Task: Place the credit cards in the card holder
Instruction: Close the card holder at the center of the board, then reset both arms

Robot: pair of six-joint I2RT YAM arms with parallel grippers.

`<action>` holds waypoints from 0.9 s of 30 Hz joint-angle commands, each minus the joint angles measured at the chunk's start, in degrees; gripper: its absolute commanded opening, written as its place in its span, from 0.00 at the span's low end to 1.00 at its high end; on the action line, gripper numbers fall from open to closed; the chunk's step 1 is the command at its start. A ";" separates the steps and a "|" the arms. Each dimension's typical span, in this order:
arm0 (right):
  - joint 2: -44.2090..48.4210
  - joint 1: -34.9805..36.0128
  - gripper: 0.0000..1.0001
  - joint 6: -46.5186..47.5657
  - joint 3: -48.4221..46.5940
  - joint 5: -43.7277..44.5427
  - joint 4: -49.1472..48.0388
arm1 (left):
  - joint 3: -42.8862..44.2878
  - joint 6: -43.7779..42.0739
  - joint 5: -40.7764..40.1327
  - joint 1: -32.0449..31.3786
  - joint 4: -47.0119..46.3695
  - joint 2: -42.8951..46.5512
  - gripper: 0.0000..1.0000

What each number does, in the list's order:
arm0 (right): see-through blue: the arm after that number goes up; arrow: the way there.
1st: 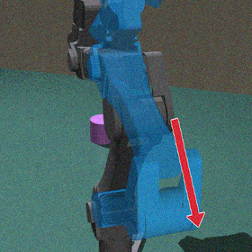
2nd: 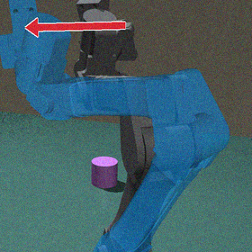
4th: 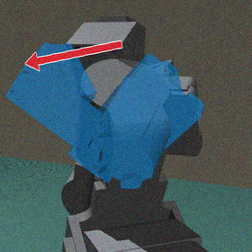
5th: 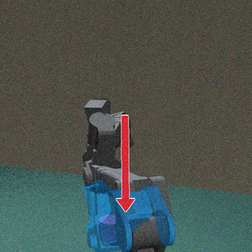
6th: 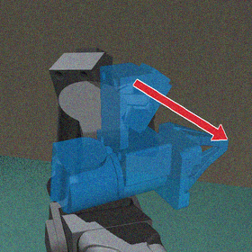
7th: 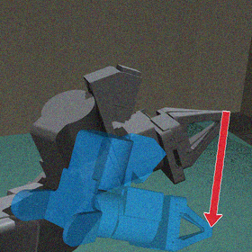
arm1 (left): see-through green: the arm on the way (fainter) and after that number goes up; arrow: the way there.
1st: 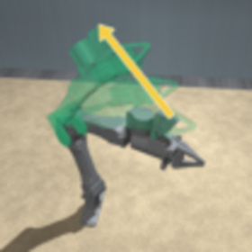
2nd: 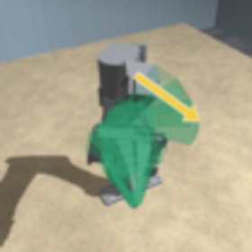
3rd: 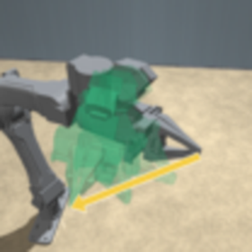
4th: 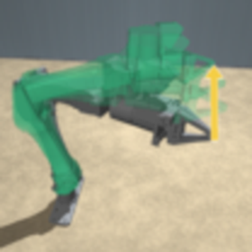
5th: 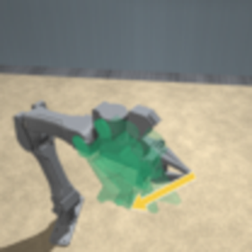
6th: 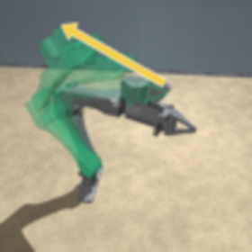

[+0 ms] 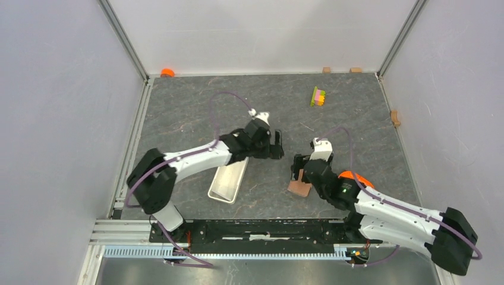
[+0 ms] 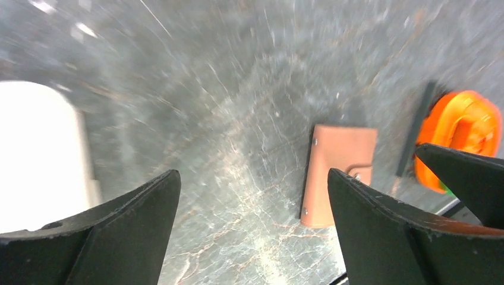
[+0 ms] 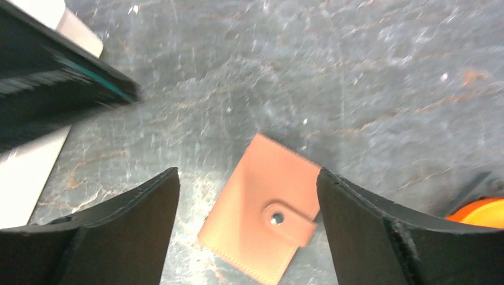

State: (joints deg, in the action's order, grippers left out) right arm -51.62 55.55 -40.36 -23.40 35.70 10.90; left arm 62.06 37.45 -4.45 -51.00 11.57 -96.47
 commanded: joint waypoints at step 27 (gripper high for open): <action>29.37 -43.99 0.98 42.07 3.62 -13.64 -18.88 | -18.06 -23.81 -24.35 24.72 18.96 70.17 1.00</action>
State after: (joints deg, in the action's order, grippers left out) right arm -26.20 11.81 -2.76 -23.79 21.56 -0.54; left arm 48.34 17.74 -24.43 -26.22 29.47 -28.71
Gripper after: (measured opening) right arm 0.979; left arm 0.994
